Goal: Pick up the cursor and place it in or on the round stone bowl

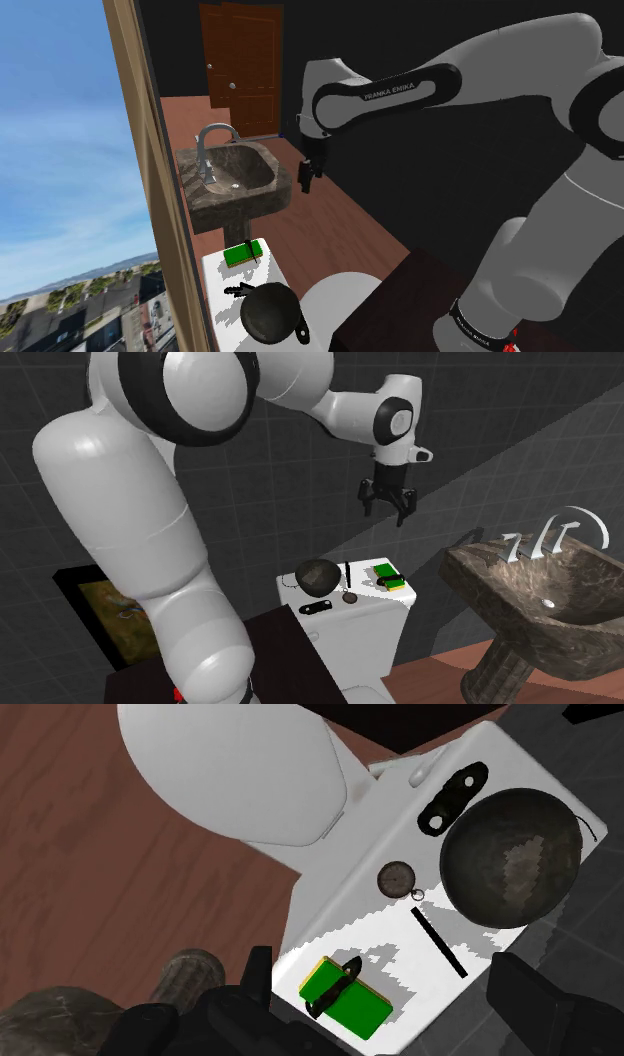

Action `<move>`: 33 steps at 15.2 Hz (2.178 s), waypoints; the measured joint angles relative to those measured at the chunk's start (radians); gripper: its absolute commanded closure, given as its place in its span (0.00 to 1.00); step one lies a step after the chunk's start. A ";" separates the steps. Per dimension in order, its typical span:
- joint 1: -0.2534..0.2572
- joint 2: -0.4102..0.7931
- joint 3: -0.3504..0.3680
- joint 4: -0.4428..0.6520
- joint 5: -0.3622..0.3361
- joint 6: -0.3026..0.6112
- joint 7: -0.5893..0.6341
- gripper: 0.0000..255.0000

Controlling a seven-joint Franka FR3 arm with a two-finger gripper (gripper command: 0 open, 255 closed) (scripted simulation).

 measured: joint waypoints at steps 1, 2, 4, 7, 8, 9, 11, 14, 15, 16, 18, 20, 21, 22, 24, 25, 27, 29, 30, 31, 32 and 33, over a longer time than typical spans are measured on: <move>0.005 0.035 0.005 0.022 -0.005 0.007 -0.008 0.00; 0.010 0.067 0.011 0.042 -0.010 0.012 -0.014 0.00; 0.022 0.131 0.023 0.070 -0.022 0.035 -0.026 0.00; 0.037 0.237 0.037 0.141 -0.044 0.050 -0.048 0.00; 0.045 0.274 0.043 0.160 -0.053 0.061 -0.049 0.00; 0.053 0.313 0.048 0.186 -0.063 0.067 -0.053 0.00; 0.067 0.376 0.057 0.226 -0.079 0.076 -0.064 0.00; 0.094 0.487 0.069 0.317 -0.108 0.074 -0.076 0.00; 0.102 0.519 0.071 0.339 -0.117 0.078 -0.083 0.00; 0.112 0.553 0.075 0.365 -0.126 0.078 -0.087 0.00; 0.129 0.627 0.079 0.427 -0.145 0.076 -0.102 0.00; 0.152 0.697 0.084 0.488 -0.163 0.070 -0.112 0.00; 0.165 0.732 0.086 0.514 -0.173 0.073 -0.115 0.00; 0.179 0.768 0.088 0.545 -0.181 0.069 -0.118 0.00; 0.201 0.842 0.090 0.617 -0.198 0.058 -0.136 0.00; 0.211 0.879 0.091 0.655 -0.206 0.050 -0.147 0.00; 0.238 0.948 0.095 0.733 -0.220 0.027 -0.163 0.00; 0.268 1.041 0.095 0.831 -0.235 0.010 -0.181 0.00; 0.272 1.051 0.090 0.850 -0.242 0.002 -0.192 0.00; 0.273 1.050 0.086 0.849 -0.249 -0.003 -0.204 0.00; 0.273 1.049 0.085 0.848 -0.254 -0.002 -0.214 0.00; 0.273 1.049 0.083 0.848 -0.258 -0.003 -0.223 0.00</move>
